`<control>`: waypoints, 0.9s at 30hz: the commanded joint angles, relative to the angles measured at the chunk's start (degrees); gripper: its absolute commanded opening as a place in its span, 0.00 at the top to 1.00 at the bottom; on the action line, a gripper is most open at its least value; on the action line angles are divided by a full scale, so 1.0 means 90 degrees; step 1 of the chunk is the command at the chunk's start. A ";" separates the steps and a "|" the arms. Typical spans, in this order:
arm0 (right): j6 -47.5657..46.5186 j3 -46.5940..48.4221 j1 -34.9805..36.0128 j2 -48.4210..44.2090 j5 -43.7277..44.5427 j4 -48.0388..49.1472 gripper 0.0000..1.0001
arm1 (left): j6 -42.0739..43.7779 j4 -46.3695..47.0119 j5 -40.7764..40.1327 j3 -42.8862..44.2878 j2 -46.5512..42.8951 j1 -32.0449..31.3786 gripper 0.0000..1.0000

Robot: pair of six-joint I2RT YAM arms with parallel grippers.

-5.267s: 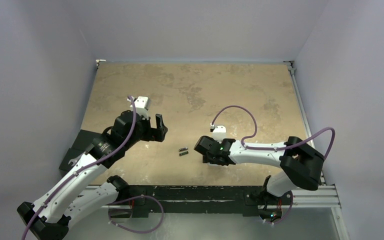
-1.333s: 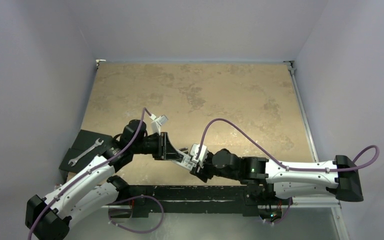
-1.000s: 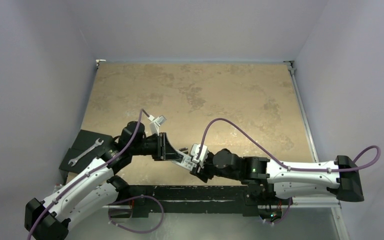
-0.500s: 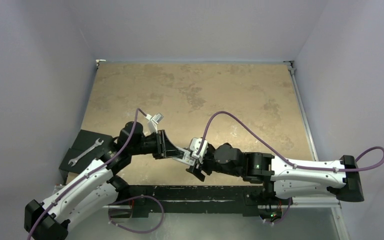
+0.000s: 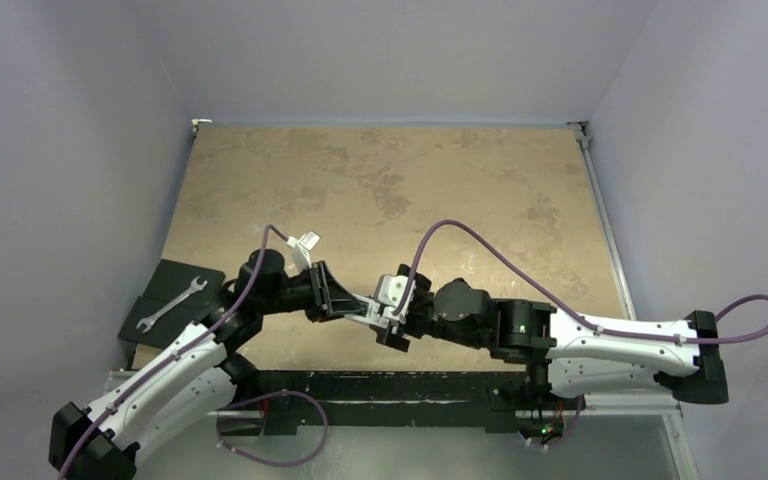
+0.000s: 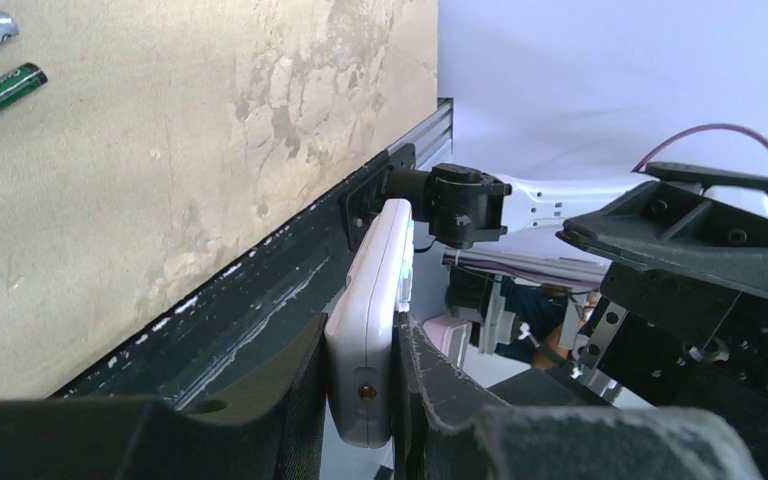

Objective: Load the batteries into the remote control

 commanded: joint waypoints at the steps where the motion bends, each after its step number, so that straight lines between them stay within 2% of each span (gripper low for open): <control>1: -0.1011 -0.0191 0.0024 -0.0169 0.0135 0.0375 0.20 | -0.0619 0.0385 0.0040 -0.0110 -0.0094 0.0099 1.00; 4: -0.1297 -0.0244 0.0024 -0.0255 0.0146 0.0430 0.20 | -0.0770 0.0298 0.0021 -0.0125 -0.0095 0.0117 1.00; 8: -0.2070 -0.0583 0.0032 -0.0496 -0.0707 0.0802 0.21 | -0.1005 0.0317 -0.0062 -0.0225 -0.0122 0.0134 1.00; 12: -0.2382 -0.0634 0.0036 -0.0406 -0.0740 0.0738 0.23 | -0.1221 0.0465 -0.0059 -0.0299 -0.0125 0.0146 1.00; 20: -0.2648 -0.0957 0.0154 -0.0530 -0.0166 0.1015 0.25 | -0.1606 0.0413 -0.0319 -0.0283 -0.0194 0.0193 1.00; 23: -0.2796 -0.0977 0.0430 -0.0422 0.0365 0.1084 0.25 | -0.1770 0.0362 -0.0475 -0.0286 -0.0280 0.0215 1.00; 27: -0.3088 -0.0986 0.1067 -0.0087 0.1542 0.1272 0.27 | -0.1950 0.0399 -0.0570 -0.0307 -0.0371 0.0236 1.00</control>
